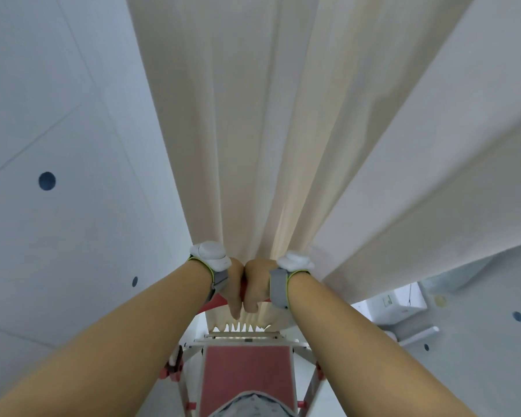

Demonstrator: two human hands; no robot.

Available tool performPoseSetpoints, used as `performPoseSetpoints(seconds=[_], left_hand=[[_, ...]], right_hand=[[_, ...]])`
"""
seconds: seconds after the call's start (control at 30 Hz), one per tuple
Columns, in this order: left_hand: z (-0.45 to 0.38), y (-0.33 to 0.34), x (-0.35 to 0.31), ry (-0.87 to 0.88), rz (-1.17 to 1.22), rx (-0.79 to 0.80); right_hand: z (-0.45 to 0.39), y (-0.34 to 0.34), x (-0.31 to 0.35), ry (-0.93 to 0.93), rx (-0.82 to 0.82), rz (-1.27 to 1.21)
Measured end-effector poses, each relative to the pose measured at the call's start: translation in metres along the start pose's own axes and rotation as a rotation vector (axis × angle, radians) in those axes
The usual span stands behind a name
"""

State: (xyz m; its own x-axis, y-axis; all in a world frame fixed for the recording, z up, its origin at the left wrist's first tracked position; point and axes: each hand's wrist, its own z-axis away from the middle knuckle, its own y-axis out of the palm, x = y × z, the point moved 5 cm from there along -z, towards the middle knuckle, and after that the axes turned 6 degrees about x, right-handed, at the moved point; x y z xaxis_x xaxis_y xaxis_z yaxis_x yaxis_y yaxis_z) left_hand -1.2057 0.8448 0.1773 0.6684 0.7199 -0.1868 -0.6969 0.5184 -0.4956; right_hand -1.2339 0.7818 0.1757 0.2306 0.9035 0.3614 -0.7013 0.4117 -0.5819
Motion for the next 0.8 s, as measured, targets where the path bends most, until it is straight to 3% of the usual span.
performPoseSetpoints(seconds=[0.1,0.23,0.8], left_hand=[[-0.001,-0.003,0.001,-0.04,-0.015,-0.058],[-0.004,-0.003,0.0,-0.009,-0.023,0.045],[-0.012,-0.001,0.001,-0.045,-0.109,-0.019]], right_hand=[[-0.003,0.001,-0.002,0.016,-0.002,-0.007],[-0.008,0.001,-0.003,0.041,0.007,0.038],[-0.008,0.005,-0.002,0.004,-0.135,0.174]])
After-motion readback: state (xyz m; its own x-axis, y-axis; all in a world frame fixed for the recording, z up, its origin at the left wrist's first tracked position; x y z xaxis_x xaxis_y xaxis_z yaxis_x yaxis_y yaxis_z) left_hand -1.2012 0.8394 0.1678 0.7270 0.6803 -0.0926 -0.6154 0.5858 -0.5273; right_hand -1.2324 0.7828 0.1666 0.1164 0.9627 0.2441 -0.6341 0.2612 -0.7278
